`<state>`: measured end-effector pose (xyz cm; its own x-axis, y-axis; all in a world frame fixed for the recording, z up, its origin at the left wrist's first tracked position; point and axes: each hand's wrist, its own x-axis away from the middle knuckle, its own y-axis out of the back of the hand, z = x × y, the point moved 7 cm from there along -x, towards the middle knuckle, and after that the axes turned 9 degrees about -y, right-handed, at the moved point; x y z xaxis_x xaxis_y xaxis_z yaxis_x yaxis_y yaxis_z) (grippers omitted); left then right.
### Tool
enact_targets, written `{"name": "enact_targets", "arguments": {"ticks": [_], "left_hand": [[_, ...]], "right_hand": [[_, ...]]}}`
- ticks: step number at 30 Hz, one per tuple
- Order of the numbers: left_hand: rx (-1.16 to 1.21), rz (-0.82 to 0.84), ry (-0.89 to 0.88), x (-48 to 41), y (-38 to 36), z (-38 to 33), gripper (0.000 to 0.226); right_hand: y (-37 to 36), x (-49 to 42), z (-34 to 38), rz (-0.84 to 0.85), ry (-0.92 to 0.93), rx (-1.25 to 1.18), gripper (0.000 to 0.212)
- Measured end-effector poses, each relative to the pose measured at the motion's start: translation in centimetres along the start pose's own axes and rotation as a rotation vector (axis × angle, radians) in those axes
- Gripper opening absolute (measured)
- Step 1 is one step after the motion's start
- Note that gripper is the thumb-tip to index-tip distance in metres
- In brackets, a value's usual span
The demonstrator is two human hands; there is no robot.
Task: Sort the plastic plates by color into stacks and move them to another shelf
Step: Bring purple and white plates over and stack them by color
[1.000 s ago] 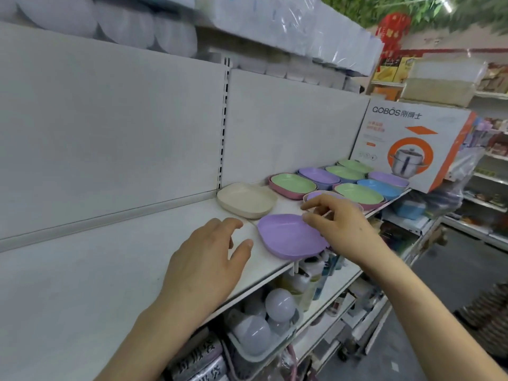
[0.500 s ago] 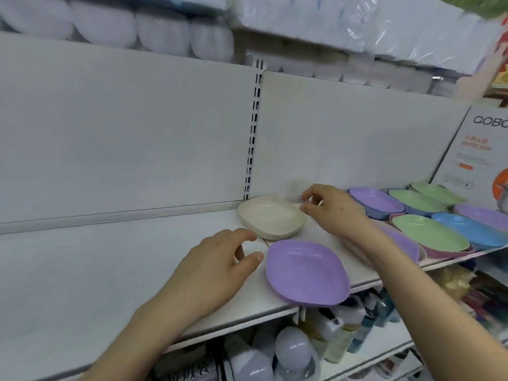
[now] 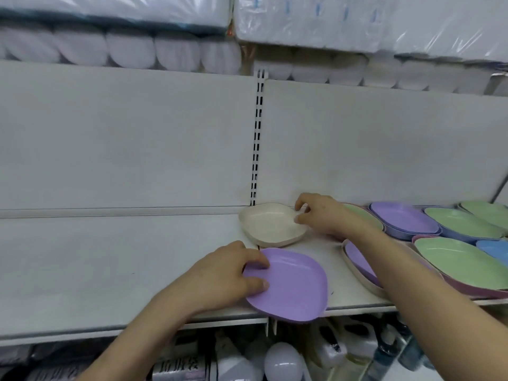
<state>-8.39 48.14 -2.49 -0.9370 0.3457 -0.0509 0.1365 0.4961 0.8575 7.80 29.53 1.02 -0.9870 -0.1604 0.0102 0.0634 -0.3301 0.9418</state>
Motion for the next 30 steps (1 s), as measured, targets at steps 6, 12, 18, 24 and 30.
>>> {"name": "enact_targets", "arguments": {"ticks": [6, 12, 18, 24, 30], "left_hand": [[0.065, -0.032, 0.026, -0.1, -0.1, 0.7, 0.041], [0.137, -0.19, 0.063, 1.1, 1.0, 2.1, 0.039], [0.201, -0.37, 0.104, 3.7, 3.4, 4.3, 0.042], [0.306, -0.554, 0.166, 8.9, 6.1, 6.4, 0.043], [0.311, -0.832, 0.288, 15.8, 8.4, 7.8, 0.052]], "right_hand": [[-0.7, -0.3, 1.0, 0.037, 0.048, -0.001, 0.027], [-0.8, -0.1, 1.6, 0.035, 0.069, 0.05, 0.041], [-0.4, 0.0, 2.1, -0.011, 0.082, 0.023, 0.043], [-0.2, 1.5, 3.4, -0.106, 0.111, -0.129, 0.044], [-1.5, 4.8, 7.3, -0.11, 0.216, -0.331, 0.067]]}}
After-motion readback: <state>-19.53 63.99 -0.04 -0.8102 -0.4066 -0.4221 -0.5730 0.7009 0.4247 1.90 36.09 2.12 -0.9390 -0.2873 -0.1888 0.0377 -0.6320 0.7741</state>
